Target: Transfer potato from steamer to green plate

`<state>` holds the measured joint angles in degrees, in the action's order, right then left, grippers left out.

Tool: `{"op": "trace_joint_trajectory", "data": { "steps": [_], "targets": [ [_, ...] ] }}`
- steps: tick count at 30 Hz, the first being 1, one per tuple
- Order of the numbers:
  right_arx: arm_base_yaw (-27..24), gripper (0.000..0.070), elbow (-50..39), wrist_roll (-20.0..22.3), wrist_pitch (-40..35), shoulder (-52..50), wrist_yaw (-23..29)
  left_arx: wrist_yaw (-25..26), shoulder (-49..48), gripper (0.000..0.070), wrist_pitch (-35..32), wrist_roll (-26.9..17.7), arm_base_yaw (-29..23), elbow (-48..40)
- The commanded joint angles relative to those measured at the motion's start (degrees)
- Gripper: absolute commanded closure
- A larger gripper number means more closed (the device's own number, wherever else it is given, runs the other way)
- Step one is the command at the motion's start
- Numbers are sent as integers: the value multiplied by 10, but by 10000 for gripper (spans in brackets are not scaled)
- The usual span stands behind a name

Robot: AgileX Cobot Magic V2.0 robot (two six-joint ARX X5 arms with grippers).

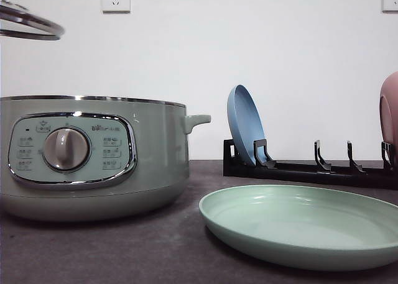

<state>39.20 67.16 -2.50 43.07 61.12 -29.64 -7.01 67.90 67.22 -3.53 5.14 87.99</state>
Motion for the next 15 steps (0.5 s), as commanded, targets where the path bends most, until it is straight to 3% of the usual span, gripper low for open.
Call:
{"op": "trace_joint_trajectory", "data": {
  "steps": [1, 11, 15],
  "targets": [
    [3, 348, 12, -14, -2, 6, 3, -1, -3, 699, -21, 2, -7, 16],
    [3, 341, 26, -65, -26, 37, 16, -1, -3, 699, -25, 1, -30, 16],
    [5, 287, 87, -65, -19, 101, 16, -1, -3, 699, -25, 1, -38, 16]
  ]
}}
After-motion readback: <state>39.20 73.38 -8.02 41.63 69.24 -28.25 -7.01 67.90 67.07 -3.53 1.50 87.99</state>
